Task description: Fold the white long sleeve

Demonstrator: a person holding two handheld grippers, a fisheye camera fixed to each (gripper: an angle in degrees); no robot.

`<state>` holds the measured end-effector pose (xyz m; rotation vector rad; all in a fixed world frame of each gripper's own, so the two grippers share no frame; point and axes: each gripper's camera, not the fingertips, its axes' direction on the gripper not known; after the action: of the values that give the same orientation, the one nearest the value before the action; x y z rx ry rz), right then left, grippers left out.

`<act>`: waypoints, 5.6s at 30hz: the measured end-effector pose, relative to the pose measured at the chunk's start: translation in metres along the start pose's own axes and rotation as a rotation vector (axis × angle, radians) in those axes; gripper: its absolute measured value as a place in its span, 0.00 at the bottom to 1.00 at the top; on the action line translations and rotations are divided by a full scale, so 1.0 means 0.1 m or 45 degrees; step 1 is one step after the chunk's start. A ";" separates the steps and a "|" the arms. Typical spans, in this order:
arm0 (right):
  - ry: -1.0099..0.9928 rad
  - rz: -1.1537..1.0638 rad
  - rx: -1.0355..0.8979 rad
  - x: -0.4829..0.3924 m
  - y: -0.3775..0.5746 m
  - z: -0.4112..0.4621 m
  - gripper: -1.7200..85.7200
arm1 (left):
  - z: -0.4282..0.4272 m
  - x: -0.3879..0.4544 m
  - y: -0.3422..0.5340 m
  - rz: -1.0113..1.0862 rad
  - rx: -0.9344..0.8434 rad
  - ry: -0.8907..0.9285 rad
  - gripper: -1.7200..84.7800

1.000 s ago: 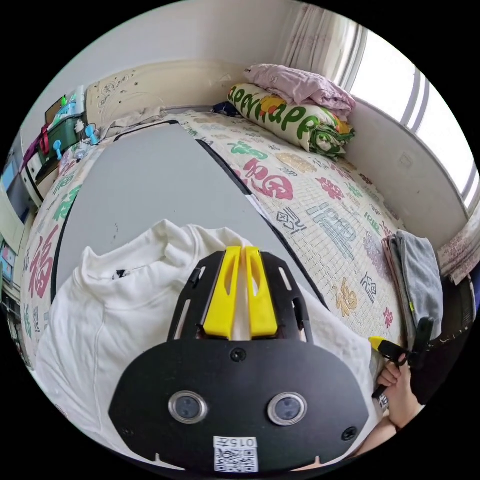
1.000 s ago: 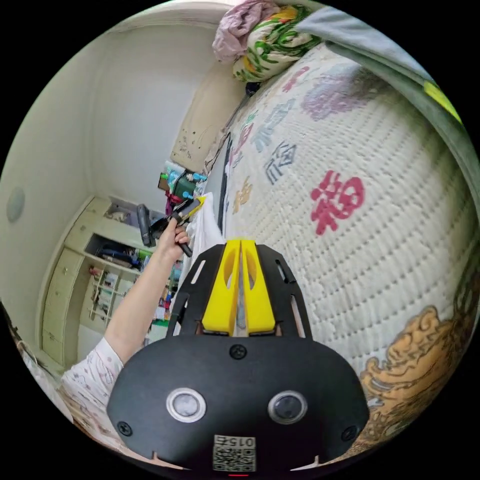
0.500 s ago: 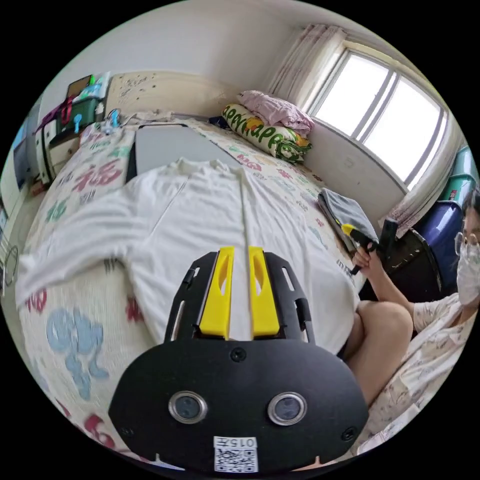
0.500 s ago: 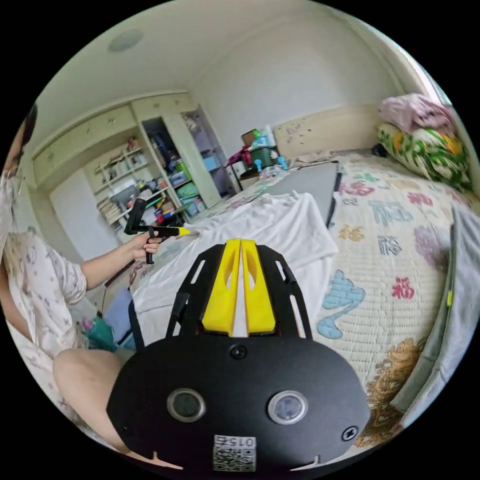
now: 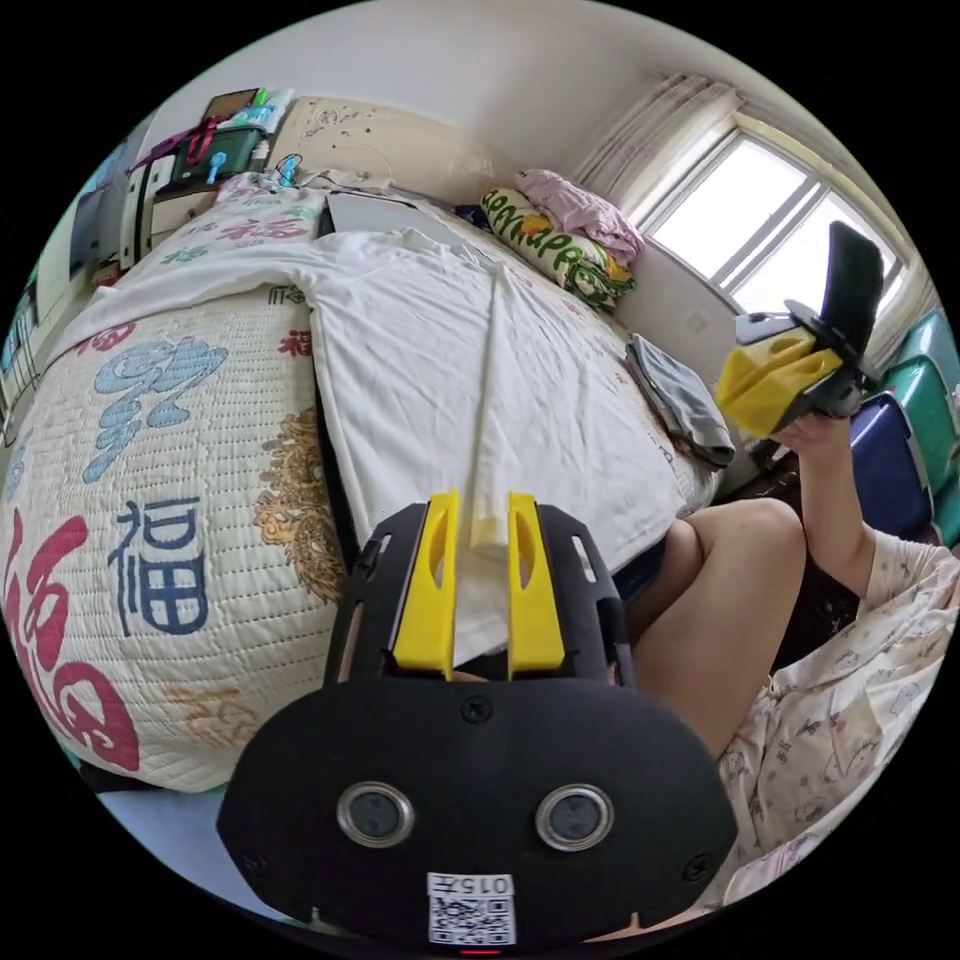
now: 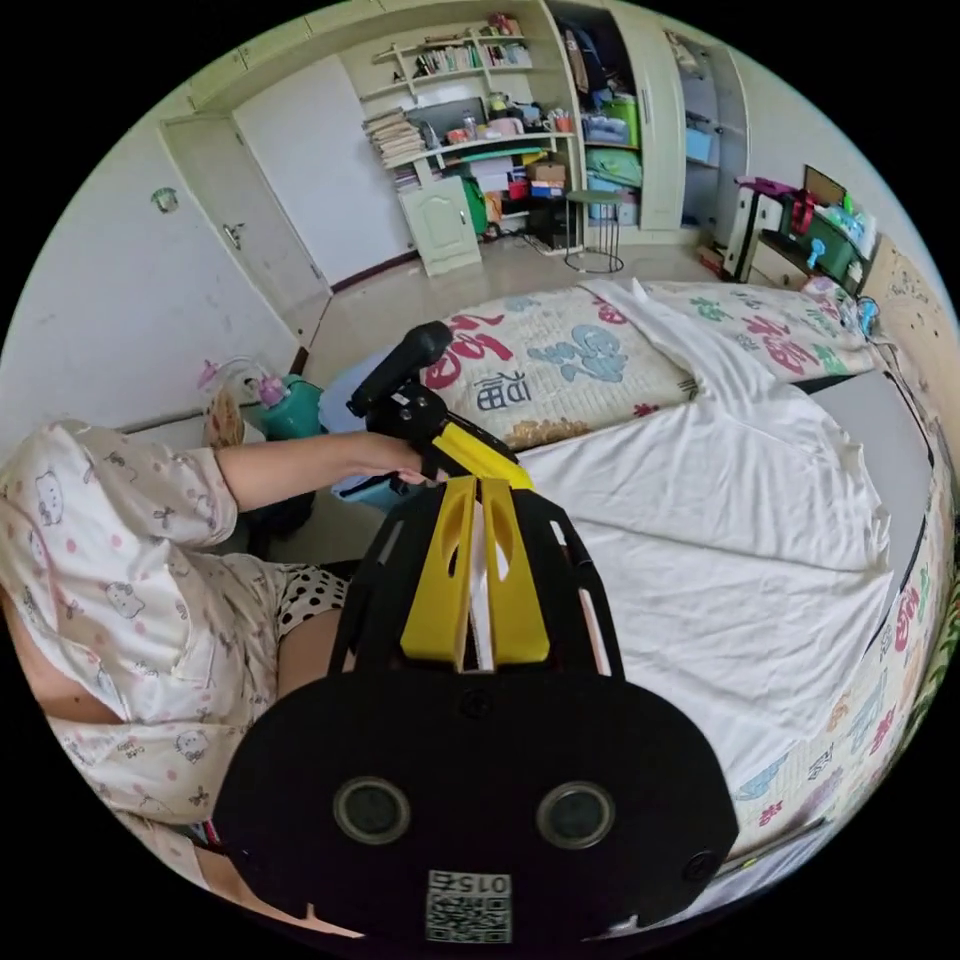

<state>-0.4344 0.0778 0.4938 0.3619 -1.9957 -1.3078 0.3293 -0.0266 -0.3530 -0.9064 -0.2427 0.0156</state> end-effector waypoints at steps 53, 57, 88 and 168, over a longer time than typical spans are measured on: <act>-0.138 0.162 -0.518 3.04 4.66 2.67 0.01 | -0.22 -1.18 -1.93 0.563 0.674 -0.433 0.02; -0.119 0.147 -0.517 2.96 4.50 2.48 0.02 | 1.14 -0.39 -1.18 0.993 0.064 -0.463 0.03; 0.016 1.133 0.562 3.48 1.73 -1.28 0.04 | 2.11 -0.95 0.00 0.681 0.114 -0.065 0.05; 0.451 1.528 0.496 -1.35 -1.09 -0.02 0.07 | 0.43 -1.77 -0.70 -0.063 0.355 -0.210 0.12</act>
<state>-0.3530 0.1053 0.3435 -0.3888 -1.6334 -0.0896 0.1421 -0.0568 -0.3086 -0.6213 -0.4058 0.0765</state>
